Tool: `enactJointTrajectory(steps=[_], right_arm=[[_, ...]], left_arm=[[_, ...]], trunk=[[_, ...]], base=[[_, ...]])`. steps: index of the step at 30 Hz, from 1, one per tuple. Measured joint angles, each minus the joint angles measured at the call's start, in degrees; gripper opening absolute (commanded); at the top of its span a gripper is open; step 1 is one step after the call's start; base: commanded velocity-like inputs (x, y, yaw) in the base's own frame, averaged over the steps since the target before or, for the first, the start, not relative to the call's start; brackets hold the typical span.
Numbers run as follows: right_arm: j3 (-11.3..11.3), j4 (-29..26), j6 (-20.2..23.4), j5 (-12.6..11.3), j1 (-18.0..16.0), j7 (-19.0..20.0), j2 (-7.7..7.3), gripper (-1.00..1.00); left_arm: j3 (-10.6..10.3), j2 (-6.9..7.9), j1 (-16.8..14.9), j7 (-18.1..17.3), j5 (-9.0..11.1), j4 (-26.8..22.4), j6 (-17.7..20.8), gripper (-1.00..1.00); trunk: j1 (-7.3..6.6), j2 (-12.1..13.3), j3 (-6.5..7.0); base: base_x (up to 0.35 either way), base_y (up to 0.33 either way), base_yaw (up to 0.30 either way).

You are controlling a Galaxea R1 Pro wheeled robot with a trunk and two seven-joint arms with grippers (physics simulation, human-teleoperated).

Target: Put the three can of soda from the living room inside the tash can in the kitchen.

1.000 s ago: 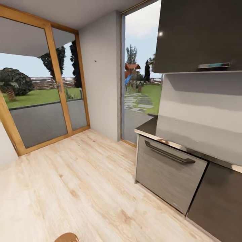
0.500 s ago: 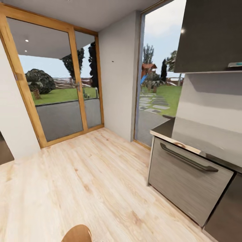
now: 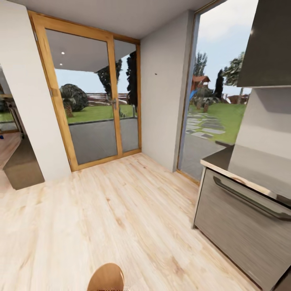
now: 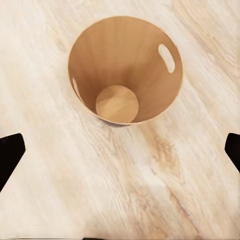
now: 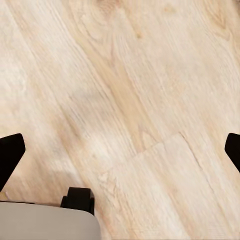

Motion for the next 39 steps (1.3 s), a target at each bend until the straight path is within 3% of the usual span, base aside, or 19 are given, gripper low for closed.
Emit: enactJointTrajectory(steps=[39], right_arm=[[0.0,0.0,-0.05,0.0,0.0,0.0,0.01,1.0]], left_arm=[[-0.01,-0.02,-0.01,0.08,0.0,0.36,-0.03,1.0]], trunk=[[0.0,0.0,0.0]], base=[[0.0,0.0,0.29]])
